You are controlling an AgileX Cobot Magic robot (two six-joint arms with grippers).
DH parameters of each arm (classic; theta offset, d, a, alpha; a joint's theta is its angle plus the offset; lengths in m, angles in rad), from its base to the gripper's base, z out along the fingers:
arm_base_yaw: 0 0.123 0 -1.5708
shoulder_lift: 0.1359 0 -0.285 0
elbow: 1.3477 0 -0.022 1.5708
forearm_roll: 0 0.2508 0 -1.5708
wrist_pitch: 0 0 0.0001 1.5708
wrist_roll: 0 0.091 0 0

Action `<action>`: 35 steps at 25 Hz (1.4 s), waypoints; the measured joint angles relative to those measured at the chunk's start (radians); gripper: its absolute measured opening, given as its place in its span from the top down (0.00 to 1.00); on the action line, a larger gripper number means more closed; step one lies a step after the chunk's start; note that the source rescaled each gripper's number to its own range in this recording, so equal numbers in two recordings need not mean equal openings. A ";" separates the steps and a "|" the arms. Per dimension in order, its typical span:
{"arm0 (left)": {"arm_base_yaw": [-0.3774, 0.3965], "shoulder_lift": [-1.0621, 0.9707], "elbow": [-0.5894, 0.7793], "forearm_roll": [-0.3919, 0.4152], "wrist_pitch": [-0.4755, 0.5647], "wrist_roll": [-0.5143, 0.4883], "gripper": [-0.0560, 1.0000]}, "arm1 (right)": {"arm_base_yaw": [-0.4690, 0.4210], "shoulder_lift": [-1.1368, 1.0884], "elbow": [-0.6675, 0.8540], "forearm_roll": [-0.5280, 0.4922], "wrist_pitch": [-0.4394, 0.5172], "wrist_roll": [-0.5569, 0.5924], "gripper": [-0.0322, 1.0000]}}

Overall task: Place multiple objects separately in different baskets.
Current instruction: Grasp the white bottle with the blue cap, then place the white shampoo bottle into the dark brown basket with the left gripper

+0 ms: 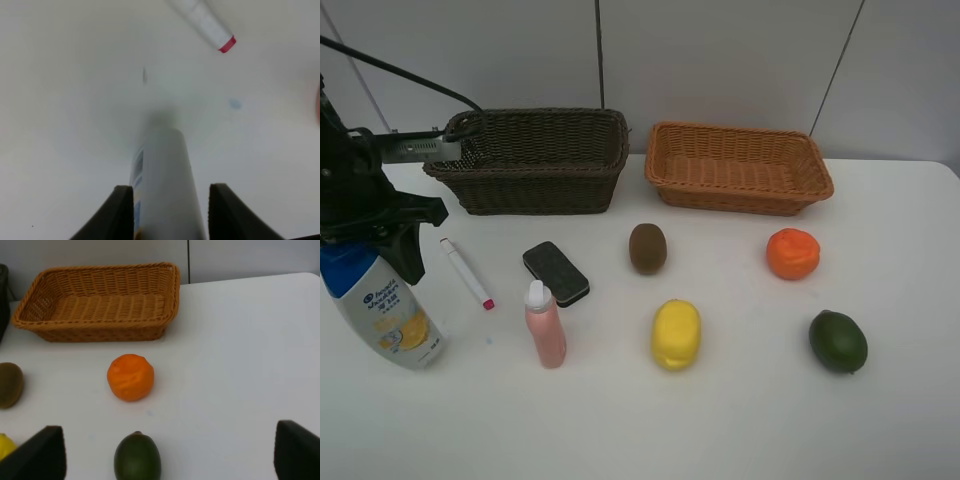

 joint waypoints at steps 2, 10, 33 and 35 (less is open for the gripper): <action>0.000 0.000 -0.046 0.000 0.044 -0.004 0.67 | 0.000 0.000 0.000 0.000 0.000 0.000 0.04; 0.000 0.000 -0.305 0.000 0.157 -0.045 0.67 | 0.000 0.000 0.000 0.000 0.000 0.000 0.04; 0.036 0.843 -1.561 -0.021 0.164 -0.239 0.67 | 0.000 0.000 0.000 0.000 0.000 0.000 0.04; 0.038 0.879 -1.561 -0.003 0.164 -0.214 0.67 | 0.000 0.000 0.000 0.000 0.000 0.000 0.04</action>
